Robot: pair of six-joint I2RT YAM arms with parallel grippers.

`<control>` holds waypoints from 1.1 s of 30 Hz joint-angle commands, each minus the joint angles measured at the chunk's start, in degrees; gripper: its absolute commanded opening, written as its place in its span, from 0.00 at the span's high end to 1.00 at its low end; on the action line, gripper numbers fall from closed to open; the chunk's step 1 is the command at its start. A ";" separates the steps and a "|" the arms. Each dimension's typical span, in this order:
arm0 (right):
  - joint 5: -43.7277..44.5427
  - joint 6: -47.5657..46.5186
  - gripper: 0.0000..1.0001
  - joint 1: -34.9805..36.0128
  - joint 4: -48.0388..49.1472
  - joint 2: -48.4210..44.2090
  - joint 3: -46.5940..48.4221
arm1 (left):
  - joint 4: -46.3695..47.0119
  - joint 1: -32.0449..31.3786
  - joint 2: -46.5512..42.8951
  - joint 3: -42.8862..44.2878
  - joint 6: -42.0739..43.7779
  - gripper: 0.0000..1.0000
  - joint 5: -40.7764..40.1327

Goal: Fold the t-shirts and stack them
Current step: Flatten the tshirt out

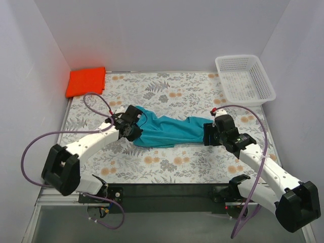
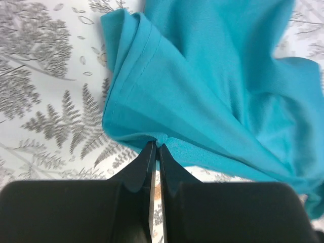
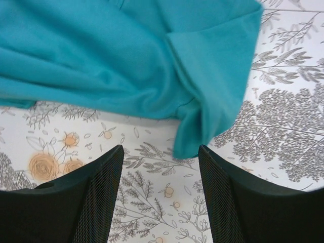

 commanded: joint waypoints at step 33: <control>-3.84 -3.71 0.47 -3.42 3.11 26.89 12.59 | -7.78 -0.06 -26.73 -16.97 -2.69 1.00 -1.89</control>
